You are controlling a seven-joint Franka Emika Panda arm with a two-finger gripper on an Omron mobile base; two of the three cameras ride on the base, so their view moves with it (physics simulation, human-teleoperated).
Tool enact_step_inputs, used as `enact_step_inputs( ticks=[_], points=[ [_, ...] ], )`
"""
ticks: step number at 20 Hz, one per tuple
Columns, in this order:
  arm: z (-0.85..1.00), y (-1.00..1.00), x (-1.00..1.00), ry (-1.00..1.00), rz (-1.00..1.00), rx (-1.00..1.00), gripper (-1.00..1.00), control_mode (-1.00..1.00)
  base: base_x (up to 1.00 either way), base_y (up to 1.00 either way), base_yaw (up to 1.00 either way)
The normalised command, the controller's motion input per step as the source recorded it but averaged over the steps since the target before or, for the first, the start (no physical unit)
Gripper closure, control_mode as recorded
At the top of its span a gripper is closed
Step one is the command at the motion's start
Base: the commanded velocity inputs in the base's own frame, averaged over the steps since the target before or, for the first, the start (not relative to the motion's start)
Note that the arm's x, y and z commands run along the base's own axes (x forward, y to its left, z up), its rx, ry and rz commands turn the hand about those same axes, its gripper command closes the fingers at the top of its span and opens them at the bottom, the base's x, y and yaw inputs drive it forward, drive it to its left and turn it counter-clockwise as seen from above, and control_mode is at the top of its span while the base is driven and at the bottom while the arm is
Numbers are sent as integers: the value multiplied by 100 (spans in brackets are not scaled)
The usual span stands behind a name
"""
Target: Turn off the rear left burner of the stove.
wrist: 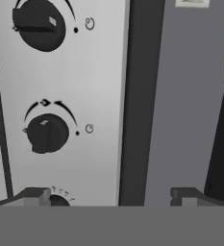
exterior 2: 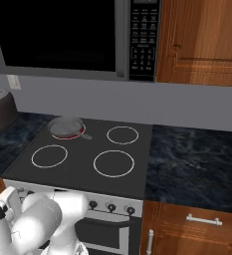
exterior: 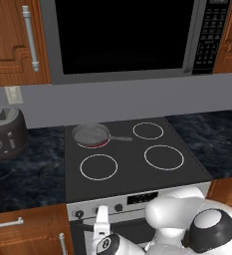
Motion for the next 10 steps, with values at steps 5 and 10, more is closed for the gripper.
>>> enact_step_inputs(
  ticks=[5, 10],
  points=[
    [-14, 25, 0, 0, 0, 0, -100, -100, 0, 0, 0],
    [-18, 4, 0, -4, 0, 0, -100, -100, 0, 0, 0]
  ],
)
